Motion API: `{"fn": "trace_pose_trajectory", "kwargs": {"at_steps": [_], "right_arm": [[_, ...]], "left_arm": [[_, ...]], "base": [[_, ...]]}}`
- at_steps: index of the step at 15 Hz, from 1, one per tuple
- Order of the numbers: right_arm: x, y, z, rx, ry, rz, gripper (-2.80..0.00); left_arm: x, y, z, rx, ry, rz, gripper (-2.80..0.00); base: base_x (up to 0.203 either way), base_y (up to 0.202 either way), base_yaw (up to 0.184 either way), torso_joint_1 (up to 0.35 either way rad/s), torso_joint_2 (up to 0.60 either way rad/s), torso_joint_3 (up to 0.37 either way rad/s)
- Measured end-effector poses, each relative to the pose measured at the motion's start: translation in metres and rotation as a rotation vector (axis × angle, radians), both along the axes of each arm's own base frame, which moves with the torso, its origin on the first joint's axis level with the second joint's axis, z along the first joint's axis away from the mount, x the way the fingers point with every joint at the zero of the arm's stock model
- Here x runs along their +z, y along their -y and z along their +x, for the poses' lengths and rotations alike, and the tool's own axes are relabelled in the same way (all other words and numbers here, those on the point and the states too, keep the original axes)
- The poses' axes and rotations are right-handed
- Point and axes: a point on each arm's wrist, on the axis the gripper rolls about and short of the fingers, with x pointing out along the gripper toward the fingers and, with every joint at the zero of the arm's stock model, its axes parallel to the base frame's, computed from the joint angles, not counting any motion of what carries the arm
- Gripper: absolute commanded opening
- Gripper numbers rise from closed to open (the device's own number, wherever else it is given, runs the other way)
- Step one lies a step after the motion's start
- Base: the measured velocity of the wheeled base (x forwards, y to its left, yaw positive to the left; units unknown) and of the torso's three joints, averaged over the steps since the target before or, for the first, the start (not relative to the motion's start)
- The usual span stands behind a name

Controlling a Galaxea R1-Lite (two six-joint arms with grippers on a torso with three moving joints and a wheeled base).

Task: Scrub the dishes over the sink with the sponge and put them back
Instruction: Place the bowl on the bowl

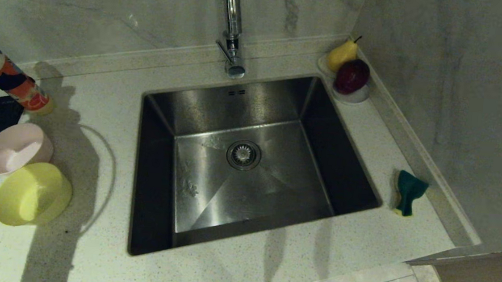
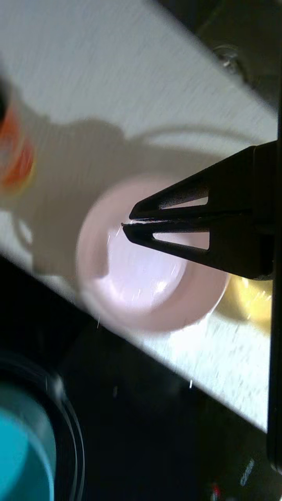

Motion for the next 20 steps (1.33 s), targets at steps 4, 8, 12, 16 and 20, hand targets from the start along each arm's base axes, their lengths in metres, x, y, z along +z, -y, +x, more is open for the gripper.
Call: {"fn": "trace_pose_trajectory", "kwargs": {"at_steps": [4,8,12,16,20], "right_arm": [[0.0,0.0,0.0,0.0,0.0,0.0,-2.8],[0.0,0.0,0.0,0.0,0.0,0.0,-2.8],[0.0,0.0,0.0,0.0,0.0,0.0,-2.8],[0.0,0.0,0.0,0.0,0.0,0.0,-2.8],[0.0,0.0,0.0,0.0,0.0,0.0,-2.8]], "left_arm": [[-0.02,-0.022,0.003,0.043,-0.053,-0.068,-2.8],[-0.037,-0.026,0.007,0.039,-0.098,-0.112,-2.8],[-0.042,-0.026,0.008,0.014,-0.094,-0.149,0.0],[-0.041,-0.026,0.008,-0.011,-0.08,-0.164,0.0],[-0.05,-0.035,0.008,0.016,-0.1,-0.176,0.0]], "base": [[0.0,0.0,0.0,0.0,0.0,0.0],[0.0,0.0,0.0,0.0,0.0,0.0],[0.0,0.0,0.0,0.0,0.0,0.0],[0.0,0.0,0.0,0.0,0.0,0.0],[0.0,0.0,0.0,0.0,0.0,0.0]]}}
